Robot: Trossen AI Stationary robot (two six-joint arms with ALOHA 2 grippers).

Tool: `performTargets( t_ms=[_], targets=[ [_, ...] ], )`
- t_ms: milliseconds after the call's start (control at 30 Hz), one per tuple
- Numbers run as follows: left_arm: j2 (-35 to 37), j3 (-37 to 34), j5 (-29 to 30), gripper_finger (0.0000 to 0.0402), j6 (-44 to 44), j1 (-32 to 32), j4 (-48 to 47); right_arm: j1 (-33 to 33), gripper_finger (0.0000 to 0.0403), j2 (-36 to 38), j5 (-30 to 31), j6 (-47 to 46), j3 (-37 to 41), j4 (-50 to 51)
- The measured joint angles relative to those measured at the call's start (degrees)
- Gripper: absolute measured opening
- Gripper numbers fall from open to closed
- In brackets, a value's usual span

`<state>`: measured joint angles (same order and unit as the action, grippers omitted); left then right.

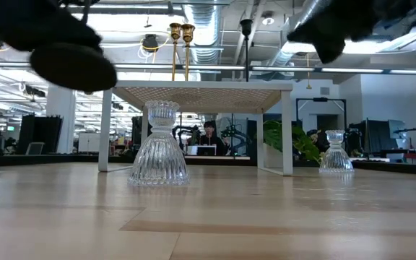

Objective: Pick & Place candle stick holders
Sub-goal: Put the black candle holder on the shelf

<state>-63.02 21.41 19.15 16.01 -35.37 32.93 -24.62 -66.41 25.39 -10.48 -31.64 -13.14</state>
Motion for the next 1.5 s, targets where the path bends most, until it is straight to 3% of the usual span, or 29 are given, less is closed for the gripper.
performTargets(
  t_ms=[100,300,700,800,1100,1500],
  targets=[
    [0.04,3.63,1.59,0.0014,-2.58,1.21,-5.36,0.06,0.0000,0.00,-3.04,2.89,0.00,-5.56],
    [0.04,9.09,3.17,0.0014,-2.87,6.58,-15.35,0.04,0.0000,0.00,-3.27,8.12,0.00,-10.35],
    [0.14,12.47,-10.44,0.0014,-8.03,21.92,-15.46,4.44,0.0000,0.00,-3.37,10.50,0.00,-11.52],
    [-0.30,12.46,-13.27,0.0014,-8.05,24.04,-15.37,6.89,0.0000,0.00,-6.17,10.49,0.00,-13.95],
    [-0.52,13.18,-14.97,0.0014,-8.31,25.72,-14.99,12.68,0.0000,-0.35,-16.14,10.52,0.00,-19.60],
    [-1.72,14.57,-15.03,0.0015,-11.28,25.67,-14.34,14.32,0.0000,-10.47,-18.26,10.51,-4.97,-23.48]
  ],
)
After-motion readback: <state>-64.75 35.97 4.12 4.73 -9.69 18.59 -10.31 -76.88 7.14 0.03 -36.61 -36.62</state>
